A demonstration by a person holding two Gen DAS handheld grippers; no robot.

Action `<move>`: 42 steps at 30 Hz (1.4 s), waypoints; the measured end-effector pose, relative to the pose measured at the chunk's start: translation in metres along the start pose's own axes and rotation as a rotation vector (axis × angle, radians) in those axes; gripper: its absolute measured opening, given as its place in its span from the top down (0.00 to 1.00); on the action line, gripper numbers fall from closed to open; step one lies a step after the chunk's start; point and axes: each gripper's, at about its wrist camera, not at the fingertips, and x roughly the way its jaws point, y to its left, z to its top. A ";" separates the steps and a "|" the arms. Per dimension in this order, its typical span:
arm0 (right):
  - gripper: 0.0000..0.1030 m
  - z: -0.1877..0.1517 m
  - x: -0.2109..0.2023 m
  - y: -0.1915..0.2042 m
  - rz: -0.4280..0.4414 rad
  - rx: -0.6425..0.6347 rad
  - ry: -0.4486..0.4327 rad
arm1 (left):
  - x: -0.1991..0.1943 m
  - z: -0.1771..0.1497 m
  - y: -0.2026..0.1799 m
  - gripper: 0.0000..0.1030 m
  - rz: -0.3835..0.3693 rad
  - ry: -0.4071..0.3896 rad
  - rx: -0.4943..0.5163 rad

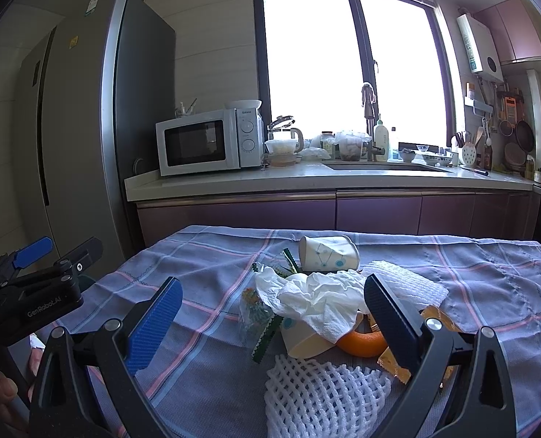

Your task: Collect trash

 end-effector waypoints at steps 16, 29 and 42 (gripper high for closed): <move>0.06 -0.001 0.000 -0.001 -0.004 0.001 0.003 | 0.001 -0.001 -0.001 0.05 -0.003 -0.002 -0.002; 0.06 -0.001 0.000 -0.001 -0.008 -0.001 0.004 | 0.000 -0.001 -0.001 0.05 -0.005 -0.001 -0.002; 0.06 -0.001 0.003 -0.002 -0.008 0.001 0.008 | 0.001 -0.004 -0.004 0.05 -0.011 0.003 -0.003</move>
